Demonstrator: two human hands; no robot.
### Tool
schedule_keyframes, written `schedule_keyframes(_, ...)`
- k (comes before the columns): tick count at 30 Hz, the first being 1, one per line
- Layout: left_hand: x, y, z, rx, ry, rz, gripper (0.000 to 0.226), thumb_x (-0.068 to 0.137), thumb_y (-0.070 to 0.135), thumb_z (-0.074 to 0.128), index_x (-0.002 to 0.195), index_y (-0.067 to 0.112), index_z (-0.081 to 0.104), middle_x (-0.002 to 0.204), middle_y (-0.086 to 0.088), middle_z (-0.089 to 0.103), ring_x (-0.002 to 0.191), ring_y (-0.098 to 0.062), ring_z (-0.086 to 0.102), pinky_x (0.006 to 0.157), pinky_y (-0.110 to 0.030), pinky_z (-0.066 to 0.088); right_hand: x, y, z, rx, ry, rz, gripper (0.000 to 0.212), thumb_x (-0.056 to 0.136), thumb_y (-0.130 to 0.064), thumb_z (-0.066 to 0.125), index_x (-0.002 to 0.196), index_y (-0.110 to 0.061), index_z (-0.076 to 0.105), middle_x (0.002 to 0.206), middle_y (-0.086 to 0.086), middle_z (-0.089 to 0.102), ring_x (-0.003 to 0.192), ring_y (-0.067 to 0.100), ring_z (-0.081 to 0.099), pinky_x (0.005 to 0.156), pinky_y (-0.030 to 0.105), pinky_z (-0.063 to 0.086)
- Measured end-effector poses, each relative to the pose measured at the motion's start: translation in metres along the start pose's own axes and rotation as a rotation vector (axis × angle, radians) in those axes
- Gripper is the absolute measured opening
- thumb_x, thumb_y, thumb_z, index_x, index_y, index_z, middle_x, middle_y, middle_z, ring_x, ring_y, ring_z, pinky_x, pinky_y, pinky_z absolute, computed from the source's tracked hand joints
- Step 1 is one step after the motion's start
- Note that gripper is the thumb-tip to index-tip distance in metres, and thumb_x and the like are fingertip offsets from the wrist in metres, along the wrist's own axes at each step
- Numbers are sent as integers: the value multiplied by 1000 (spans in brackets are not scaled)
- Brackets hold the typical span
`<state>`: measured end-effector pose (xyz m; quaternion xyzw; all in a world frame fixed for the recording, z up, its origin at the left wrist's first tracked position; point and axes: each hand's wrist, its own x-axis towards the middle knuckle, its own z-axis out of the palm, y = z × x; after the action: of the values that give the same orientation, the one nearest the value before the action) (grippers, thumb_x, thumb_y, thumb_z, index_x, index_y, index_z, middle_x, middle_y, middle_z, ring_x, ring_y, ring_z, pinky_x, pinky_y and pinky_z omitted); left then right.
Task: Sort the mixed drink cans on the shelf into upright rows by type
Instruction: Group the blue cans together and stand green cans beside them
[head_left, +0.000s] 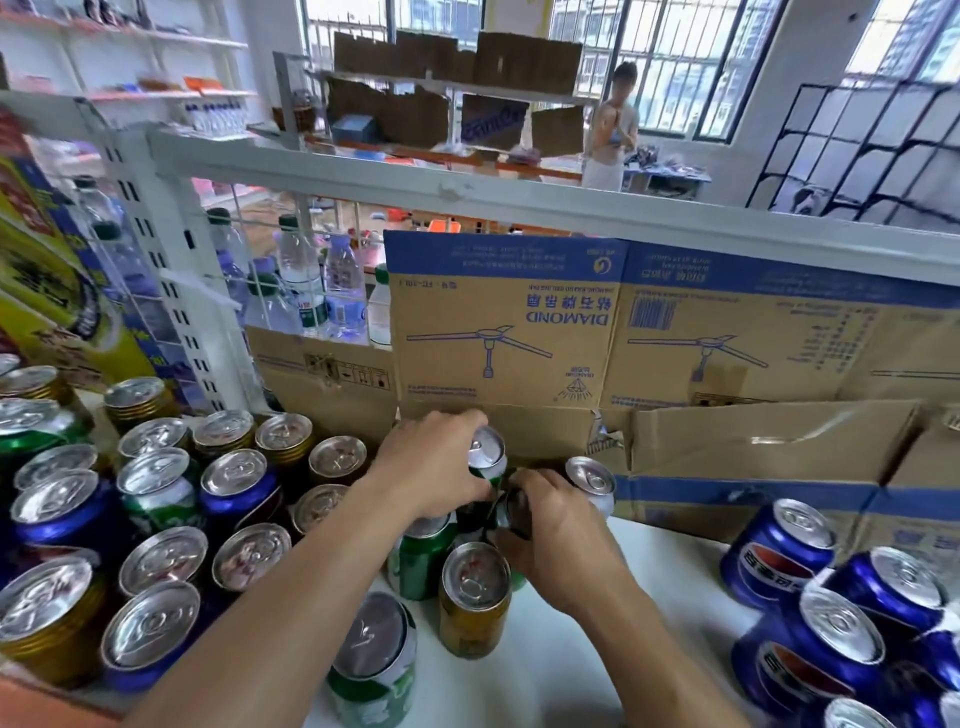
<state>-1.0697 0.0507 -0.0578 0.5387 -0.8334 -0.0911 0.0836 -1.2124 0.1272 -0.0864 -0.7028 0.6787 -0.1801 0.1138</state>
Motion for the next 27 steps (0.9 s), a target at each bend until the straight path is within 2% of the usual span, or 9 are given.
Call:
schedule_keyframes(2, 2, -6, 11, 49, -17, 12, 56, 78, 41, 69, 127, 26, 47, 120, -1, 62, 108, -28, 58, 82, -35, 38, 1, 2, 0, 6, -15, -25, 32, 85, -33, 66, 114, -19, 57, 116, 0, 57, 104, 25, 56, 79, 34, 48)
schedule_keyframes(5, 6, -11, 22, 81, -10, 29, 54, 77, 39, 68, 126, 25, 50, 118, 2, 65, 110, -25, 57, 88, -35, 35, 8, 12, -5, 38, 106, -31, 28, 90, -39, 59, 107, -19, 65, 108, 1, 62, 100, 24, 55, 81, 34, 47)
schedule_keyframes(7, 10, -12, 23, 76, -10, 34, 59, 78, 39, 67, 132, 25, 48, 123, 1, 63, 114, -25, 55, 91, -34, 35, 17, 27, -8, -33, 136, 40, 33, 96, -37, 49, 122, -19, 60, 124, 3, 60, 112, 29, 50, 94, 37, 42)
schedule_keyframes(8, 11, -13, 23, 80, -31, 39, 64, 79, 39, 66, 138, 26, 44, 128, 0, 60, 118, -25, 52, 94, -34, 35, 20, 33, -10, -87, 90, 93, 38, 98, -34, 46, 132, -20, 53, 136, 3, 53, 121, 32, 46, 101, 40, 39)
schedule_keyframes(11, 11, -16, 24, 61, -101, 59, 77, 82, 36, 64, 150, 24, 29, 144, 0, 45, 130, -24, 41, 105, -35, 30, 22, 43, -11, -92, -34, 175, 50, 95, -24, 50, 144, -20, 39, 148, 4, 38, 131, 32, 41, 109, 41, 34)
schedule_keyframes(15, 2, -22, 20, -67, -83, 82, 63, 87, 38, 62, 145, 26, 40, 139, 1, 48, 128, -22, 42, 106, -34, 31, 16, 40, -16, -4, -38, 272, 57, 85, -27, 64, 138, -22, 44, 137, 8, 35, 116, 37, 49, 97, 40, 43)
schedule_keyframes(19, -16, -29, 12, -161, -66, 75, 51, 87, 43, 62, 134, 26, 52, 132, 6, 49, 124, -16, 44, 103, -31, 35, 6, 35, -21, 26, -132, 278, 61, 80, -28, 71, 136, -25, 45, 129, 6, 39, 109, 30, 54, 87, 33, 46)
schedule_keyframes(23, -44, -34, 4, -202, -5, 61, 41, 86, 41, 63, 125, 29, 57, 123, 13, 49, 116, -9, 47, 93, -25, 39, -8, 28, -29, -42, -139, 233, 52, 73, -33, 75, 121, -27, 59, 114, 3, 50, 100, 24, 56, 75, 28, 43)
schedule_keyframes(27, -71, -36, -1, -234, 21, -8, 21, 83, 44, 66, 101, 32, 62, 104, 20, 53, 99, -3, 51, 83, -28, 45, -19, 18, -31, -80, -218, 227, 51, 73, -38, 73, 119, -28, 56, 116, 1, 51, 100, 24, 56, 73, 28, 43)
